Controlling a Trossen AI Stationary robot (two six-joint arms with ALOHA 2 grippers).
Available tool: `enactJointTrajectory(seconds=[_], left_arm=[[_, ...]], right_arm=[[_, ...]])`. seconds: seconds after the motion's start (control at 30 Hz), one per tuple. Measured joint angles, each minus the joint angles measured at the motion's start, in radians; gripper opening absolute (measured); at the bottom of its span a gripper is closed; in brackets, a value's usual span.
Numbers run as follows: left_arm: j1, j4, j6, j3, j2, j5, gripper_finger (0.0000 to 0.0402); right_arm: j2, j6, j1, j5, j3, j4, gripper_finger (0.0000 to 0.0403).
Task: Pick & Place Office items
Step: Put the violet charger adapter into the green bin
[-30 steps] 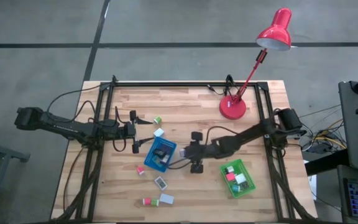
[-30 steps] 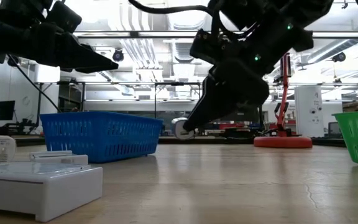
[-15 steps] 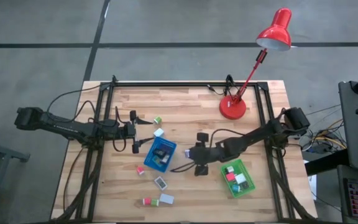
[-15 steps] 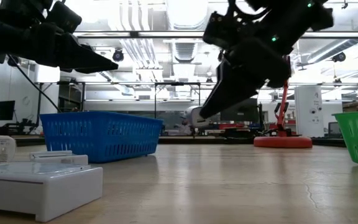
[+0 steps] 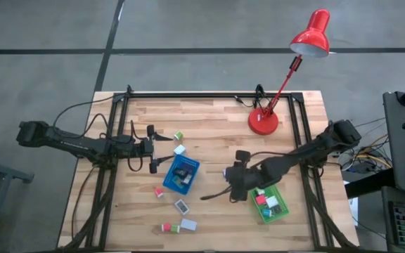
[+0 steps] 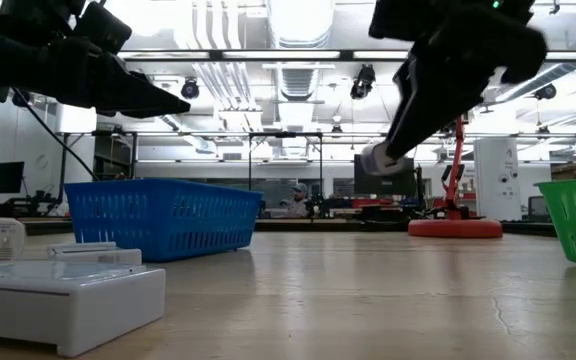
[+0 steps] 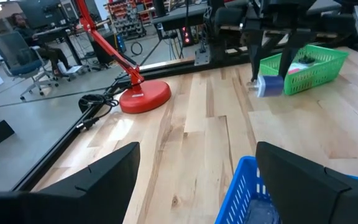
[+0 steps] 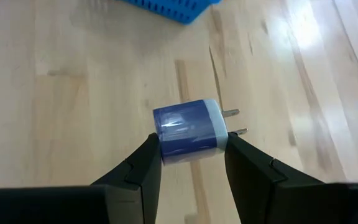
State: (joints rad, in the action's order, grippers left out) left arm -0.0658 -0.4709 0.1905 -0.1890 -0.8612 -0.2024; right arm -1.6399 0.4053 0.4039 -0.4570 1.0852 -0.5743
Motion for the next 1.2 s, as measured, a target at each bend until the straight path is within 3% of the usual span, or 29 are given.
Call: enactJointTrajectory(seconds=[0.43,1.2], left_arm=[[0.000,0.000,0.000,0.000,-0.001,0.000,0.0326],[0.001,0.000,-0.004,0.000,-0.001,0.004,0.0326]], right_arm=[[0.002,0.216,0.085,0.052,0.134,-0.360,0.0137],[0.002,0.481,0.187,0.290,0.136,-0.587,0.0137]])
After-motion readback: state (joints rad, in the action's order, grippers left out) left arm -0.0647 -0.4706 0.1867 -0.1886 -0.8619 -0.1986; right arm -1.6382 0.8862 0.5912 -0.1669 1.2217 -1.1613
